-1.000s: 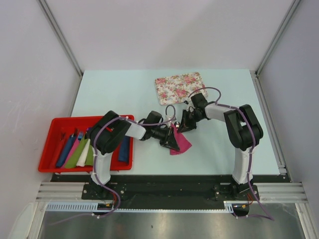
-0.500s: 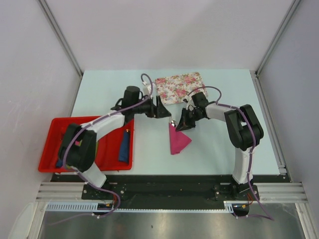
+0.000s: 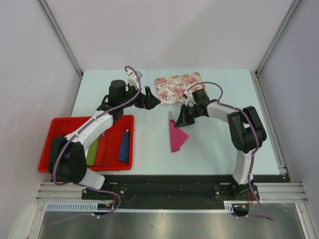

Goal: Place the utensils on the paper napkin and roll it up

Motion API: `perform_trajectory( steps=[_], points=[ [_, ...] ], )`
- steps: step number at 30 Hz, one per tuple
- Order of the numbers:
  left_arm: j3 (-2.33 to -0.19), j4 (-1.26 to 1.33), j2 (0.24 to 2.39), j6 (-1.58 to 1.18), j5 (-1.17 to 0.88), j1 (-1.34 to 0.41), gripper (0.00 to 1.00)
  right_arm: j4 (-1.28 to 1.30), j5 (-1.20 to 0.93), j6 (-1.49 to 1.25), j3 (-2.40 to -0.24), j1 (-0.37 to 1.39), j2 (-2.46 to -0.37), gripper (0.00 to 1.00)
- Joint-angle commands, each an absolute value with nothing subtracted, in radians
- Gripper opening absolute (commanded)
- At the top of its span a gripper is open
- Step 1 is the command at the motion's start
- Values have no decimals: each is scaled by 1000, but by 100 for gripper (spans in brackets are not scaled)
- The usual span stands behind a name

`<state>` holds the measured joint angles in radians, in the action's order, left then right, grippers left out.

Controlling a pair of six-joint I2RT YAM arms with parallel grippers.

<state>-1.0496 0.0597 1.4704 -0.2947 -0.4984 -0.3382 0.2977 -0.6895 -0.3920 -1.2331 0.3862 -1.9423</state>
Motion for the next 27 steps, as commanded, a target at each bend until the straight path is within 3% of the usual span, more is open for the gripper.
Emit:
perform_trajectory(
  steps=[1, 8, 17, 23, 27],
  points=[
    [-1060, 107, 1425, -242, -492, -325, 100, 267, -718, -380, -1279, 385, -1881, 0],
    [-1055, 147, 1405, -241, -687, -275, 100, 255, -778, -370, -1330, 387, -1804, 0],
    [-1103, 124, 1321, -209, -675, -238, 100, 267, -859, -304, -1416, 393, -1701, 0],
    [-1025, 221, 1177, -164, -744, -192, 100, 330, -871, -245, -1543, 400, -1655, 0],
    [-1046, 70, 1151, -103, -954, -154, 100, 331, -877, -229, -1585, 410, -1597, 0]
  ],
)
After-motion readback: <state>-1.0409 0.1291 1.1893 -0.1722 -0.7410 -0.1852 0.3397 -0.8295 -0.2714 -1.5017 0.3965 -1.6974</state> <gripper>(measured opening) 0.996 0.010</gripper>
